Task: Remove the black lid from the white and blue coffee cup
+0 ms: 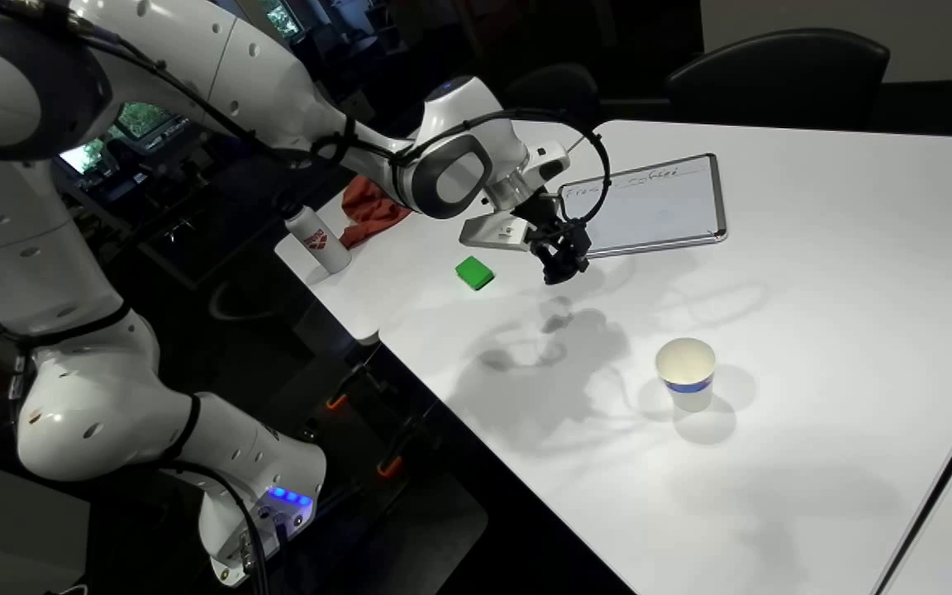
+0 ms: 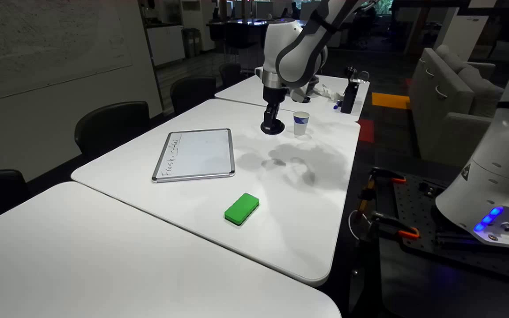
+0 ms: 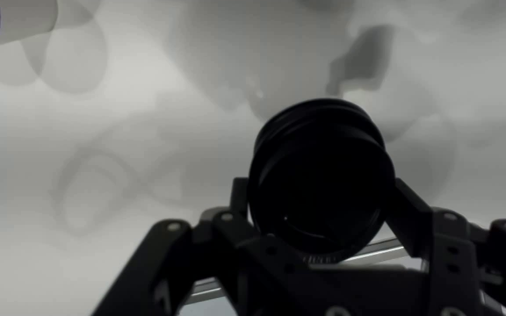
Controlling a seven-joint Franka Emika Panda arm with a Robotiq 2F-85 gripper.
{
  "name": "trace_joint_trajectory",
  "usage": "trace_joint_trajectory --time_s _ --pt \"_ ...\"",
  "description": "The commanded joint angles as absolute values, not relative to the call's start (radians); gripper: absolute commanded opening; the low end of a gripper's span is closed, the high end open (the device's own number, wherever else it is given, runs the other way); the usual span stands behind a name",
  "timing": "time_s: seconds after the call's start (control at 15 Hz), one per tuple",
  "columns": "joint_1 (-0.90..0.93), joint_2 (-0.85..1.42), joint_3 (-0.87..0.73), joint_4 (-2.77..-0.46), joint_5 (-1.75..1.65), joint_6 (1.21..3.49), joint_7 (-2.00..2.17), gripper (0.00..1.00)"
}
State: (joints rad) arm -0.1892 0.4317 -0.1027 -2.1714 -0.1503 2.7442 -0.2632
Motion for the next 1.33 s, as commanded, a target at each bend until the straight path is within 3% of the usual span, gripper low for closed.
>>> trace_joint_trajectory --time_s 0.0,0.47,0.6,0.8,0.87,1.27 --pt "-0.243 0.424 -0.032 -2.274 -0.141 2.869 -0.415 0.81" --pt "-0.351 0.549 0.063 -2.297 -0.167 2.954 -0.591 0.82" --pt "-0.36 0.587 0.066 -2.285 -0.179 2.965 -0.62 0.86" --pt "-0.357 0.628 0.06 -2.272 -0.197 2.973 -0.637 0.82" --pt "-0.355 0.628 0.058 -2.274 -0.204 2.971 -0.637 0.96" --pt "-0.546 0.4 0.223 -2.432 -0.103 2.981 -0.674 1.0"
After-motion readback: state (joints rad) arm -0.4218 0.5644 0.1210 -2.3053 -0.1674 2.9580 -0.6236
